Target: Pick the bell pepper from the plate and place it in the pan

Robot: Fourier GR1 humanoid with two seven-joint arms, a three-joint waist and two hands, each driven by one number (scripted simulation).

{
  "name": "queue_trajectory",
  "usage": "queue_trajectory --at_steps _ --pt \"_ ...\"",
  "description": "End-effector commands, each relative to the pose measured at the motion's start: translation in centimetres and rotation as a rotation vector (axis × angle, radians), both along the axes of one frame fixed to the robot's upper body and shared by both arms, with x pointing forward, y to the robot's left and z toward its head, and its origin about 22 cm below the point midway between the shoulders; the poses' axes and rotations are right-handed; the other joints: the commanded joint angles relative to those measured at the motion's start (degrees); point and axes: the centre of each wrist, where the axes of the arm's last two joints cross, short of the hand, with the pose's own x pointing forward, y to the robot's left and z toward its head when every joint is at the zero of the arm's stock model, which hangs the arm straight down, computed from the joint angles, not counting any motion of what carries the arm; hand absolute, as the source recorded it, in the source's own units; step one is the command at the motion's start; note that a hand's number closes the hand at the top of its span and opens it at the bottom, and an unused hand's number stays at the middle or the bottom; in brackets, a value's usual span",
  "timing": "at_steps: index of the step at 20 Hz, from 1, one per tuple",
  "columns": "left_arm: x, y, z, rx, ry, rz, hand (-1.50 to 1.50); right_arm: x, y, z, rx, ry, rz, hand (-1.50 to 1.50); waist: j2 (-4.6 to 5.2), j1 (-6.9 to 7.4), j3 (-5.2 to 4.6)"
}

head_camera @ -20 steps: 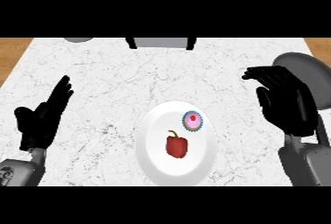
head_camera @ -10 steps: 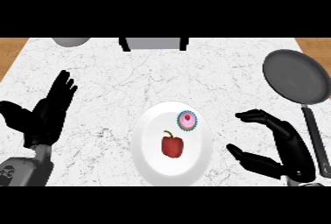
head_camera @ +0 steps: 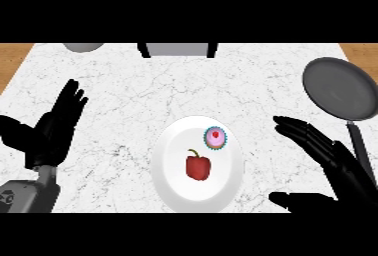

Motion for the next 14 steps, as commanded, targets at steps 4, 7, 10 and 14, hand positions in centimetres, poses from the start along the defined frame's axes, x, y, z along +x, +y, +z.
queue_trajectory --at_steps 4,7,10,14 --pt "0.8 -0.9 1.1 0.007 0.011 -0.014 0.0 0.8 4.3 3.3 -0.342 0.028 -0.042 -1.5 0.03 0.63 -0.05" --pt "0.9 -1.0 1.4 0.011 -0.009 -0.007 0.0 2.2 6.7 5.5 -0.426 0.069 -0.04 -1.5 0.09 0.96 -0.02" --pt "0.6 -0.3 0.1 -0.018 -0.003 -0.016 0.0 3.6 7.8 4.8 -0.574 0.165 -0.02 -1.5 0.21 1.2 -0.05" --pt "0.1 0.3 -0.5 0.007 0.008 -0.009 0.0 2.1 10.4 2.7 -0.747 0.317 0.041 -1.5 0.07 0.98 -0.05"
